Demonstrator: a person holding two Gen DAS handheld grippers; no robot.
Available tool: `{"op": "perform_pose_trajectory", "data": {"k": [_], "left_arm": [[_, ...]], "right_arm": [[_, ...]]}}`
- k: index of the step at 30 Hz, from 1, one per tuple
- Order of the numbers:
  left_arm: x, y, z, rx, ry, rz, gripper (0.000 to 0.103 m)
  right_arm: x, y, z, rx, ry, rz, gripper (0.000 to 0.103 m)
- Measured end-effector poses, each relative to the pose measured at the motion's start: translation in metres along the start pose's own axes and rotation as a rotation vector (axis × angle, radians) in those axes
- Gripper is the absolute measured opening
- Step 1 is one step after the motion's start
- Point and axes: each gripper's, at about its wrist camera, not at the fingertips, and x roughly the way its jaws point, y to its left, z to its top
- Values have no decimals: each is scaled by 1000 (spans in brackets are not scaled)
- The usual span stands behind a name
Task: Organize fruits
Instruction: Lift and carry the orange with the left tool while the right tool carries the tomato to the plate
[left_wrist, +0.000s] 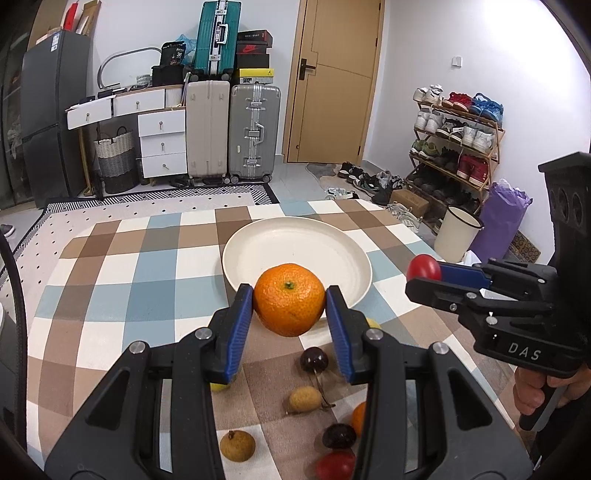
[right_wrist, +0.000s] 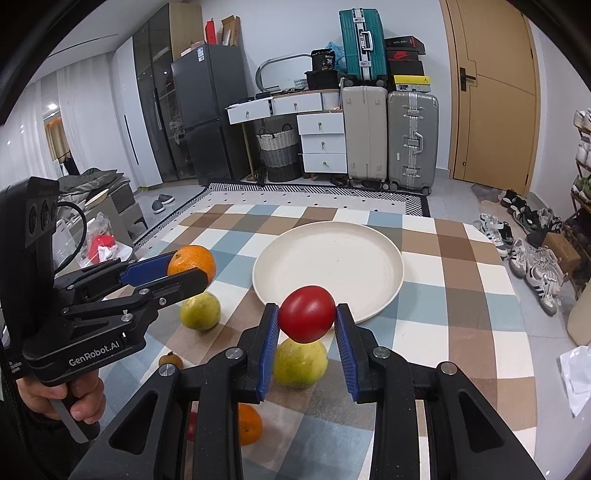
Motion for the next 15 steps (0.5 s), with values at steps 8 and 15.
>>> {"op": "perform_pose_trajectory", "data": {"k": [8,15], "left_arm": [[33,4,8,2,25,11,37],[67,2,10,20,75,17,37]], "right_arm": [[23,-11,8,23,16,-12,31],[50,-28,7,84,52,7,31]]}}
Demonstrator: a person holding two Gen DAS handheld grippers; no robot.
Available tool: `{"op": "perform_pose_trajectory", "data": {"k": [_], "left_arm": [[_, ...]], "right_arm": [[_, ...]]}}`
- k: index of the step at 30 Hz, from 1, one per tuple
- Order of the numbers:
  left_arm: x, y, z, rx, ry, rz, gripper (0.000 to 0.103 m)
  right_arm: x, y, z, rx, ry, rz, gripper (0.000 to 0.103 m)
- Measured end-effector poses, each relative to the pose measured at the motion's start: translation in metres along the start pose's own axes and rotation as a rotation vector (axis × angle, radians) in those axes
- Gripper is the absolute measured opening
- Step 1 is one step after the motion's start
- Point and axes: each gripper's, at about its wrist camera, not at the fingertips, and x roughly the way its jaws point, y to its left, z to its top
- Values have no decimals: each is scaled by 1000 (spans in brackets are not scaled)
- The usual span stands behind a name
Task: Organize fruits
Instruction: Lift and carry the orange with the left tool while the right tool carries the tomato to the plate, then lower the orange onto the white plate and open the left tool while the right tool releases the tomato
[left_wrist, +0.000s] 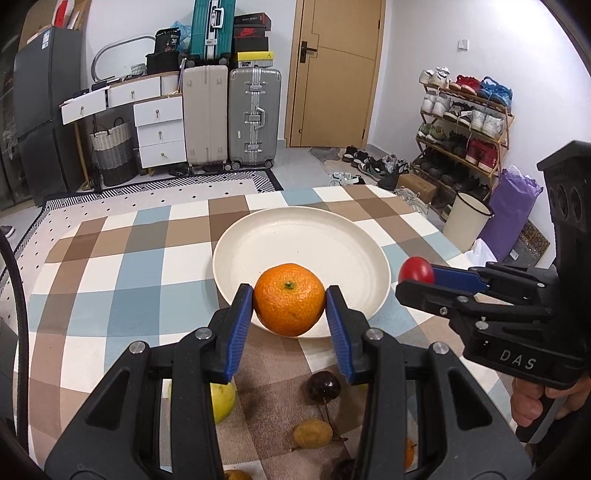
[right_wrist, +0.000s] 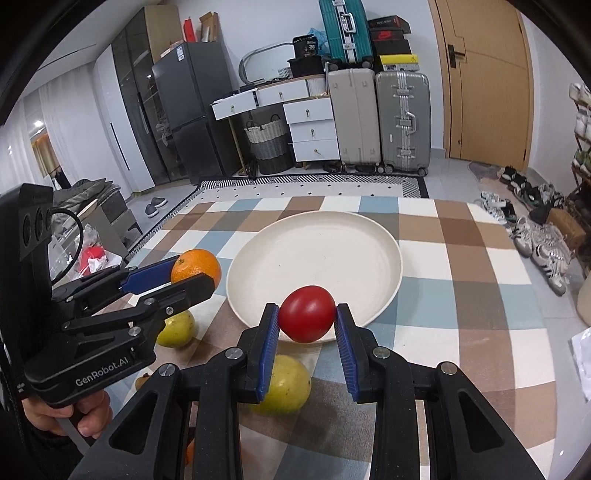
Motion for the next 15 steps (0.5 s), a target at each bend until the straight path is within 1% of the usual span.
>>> {"op": "perform_pose_trajectory", "data": {"k": [3,9,15], "left_arm": [[12,-1,-1,13,21,3,37],[35,-4,1,19,55,2,37],[50,-2,1,4,78,2,38]], "right_arm": [[14,-5,-1,12,27,5,31],[37,-9,2,26,45,7,31],[53,-9,3,29,64,0,31]]}}
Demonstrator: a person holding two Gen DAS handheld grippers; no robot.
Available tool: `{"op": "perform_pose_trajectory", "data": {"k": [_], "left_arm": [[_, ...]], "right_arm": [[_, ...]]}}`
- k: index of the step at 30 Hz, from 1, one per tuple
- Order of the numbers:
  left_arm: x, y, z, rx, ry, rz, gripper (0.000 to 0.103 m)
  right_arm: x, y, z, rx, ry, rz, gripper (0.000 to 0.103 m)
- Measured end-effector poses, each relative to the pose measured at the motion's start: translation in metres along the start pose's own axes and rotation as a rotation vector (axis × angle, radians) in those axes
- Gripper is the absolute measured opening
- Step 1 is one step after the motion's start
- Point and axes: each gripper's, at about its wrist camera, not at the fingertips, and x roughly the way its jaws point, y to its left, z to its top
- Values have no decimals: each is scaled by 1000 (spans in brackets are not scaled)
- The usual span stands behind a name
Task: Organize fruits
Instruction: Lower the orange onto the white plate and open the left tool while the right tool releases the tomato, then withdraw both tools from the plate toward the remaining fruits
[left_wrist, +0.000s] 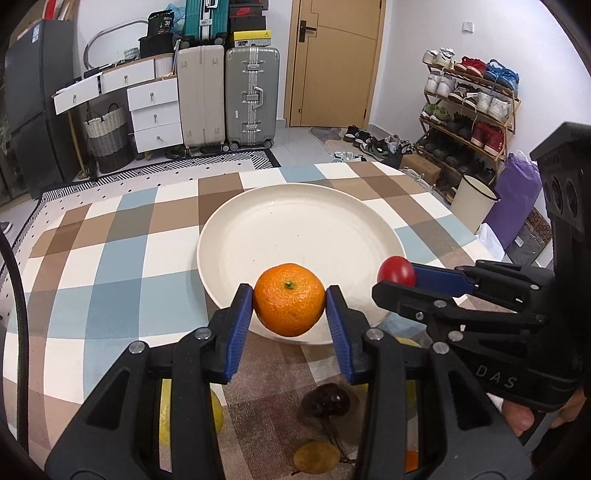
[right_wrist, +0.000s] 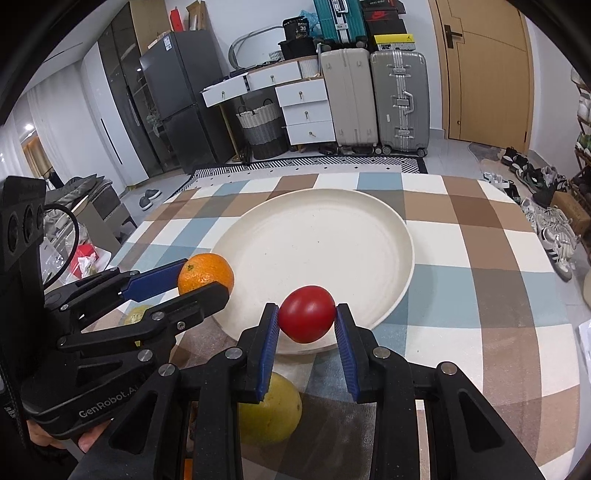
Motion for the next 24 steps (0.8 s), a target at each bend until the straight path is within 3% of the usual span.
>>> {"op": "perform_pose_trajectory", "data": {"k": [3,5,11,13,15,17,20,24], "left_arm": [[-1,5,-2,-12,-7,-11,38],[-5,6,-2,-12,-23,-13,40],[-30,15,-5,-36,-54,8,77],[-44,16,-8,-19,-78,26,85],[-57,15,-12,3,-99,39,89],[-71,16,-18,20,-121,52,103],[-92,21,-30,22,-143,62,102],[-113,28,-45,9,-137,70,102]], "right_arm": [[2,0,-1,-1,2,-3,32],[1,1,-1,-4,-10,-2,41],[-16,1,-3,-3,-44,-27,55],[-24,-1,-5,1,-56,-35,72],[-35,-2,-9,2,-69,-34,83],[-45,-1,-14,-6,-78,-34,91],[-57,4,-21,-13,-77,-35,102],[-69,13,-31,-27,-78,-52,103]]}}
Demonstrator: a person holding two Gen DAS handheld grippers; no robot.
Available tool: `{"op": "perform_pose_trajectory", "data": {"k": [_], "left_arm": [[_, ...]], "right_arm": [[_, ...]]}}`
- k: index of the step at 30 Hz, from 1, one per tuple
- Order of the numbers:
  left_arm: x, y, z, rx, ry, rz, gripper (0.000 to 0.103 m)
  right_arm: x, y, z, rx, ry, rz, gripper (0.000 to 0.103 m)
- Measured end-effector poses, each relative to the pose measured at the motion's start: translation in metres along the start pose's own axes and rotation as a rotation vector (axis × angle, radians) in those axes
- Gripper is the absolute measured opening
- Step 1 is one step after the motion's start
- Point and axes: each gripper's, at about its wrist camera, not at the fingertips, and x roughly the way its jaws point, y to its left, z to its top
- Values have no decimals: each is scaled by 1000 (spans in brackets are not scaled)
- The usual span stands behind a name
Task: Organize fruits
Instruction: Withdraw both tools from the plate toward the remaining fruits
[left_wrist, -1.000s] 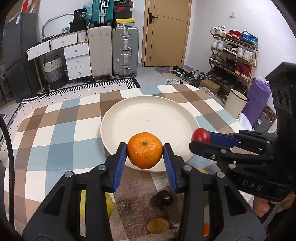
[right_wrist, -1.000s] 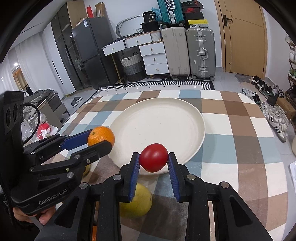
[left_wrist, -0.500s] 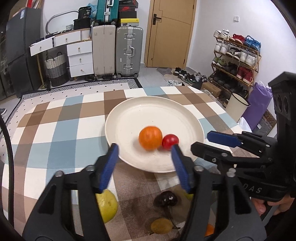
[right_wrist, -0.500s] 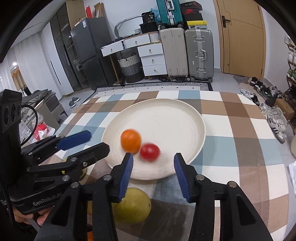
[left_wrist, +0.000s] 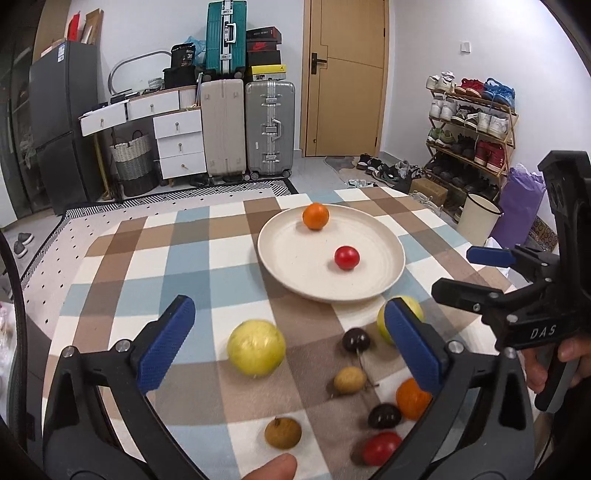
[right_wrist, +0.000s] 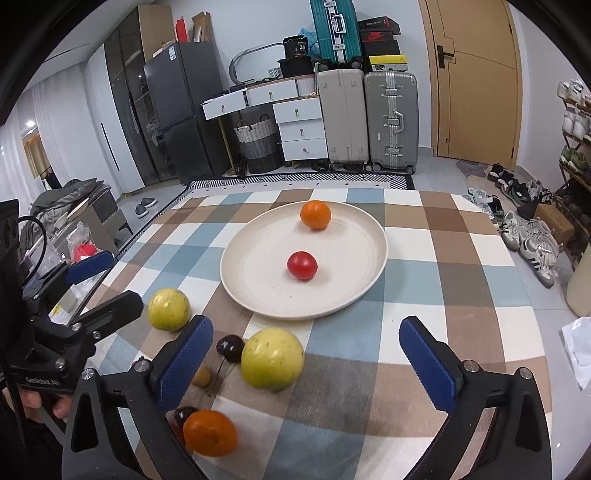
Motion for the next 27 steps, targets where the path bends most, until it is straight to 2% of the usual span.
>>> {"op": "perform_pose_trajectory", "data": {"k": [10,27], "left_arm": [[-39,19,-37,10,8,47,102],[-34,27,-75,-19,77,42,102]], "right_arm": [[-20,22,-22,-14,20,3,103],[-20,36,-53,-27,95,-2,103]]}}
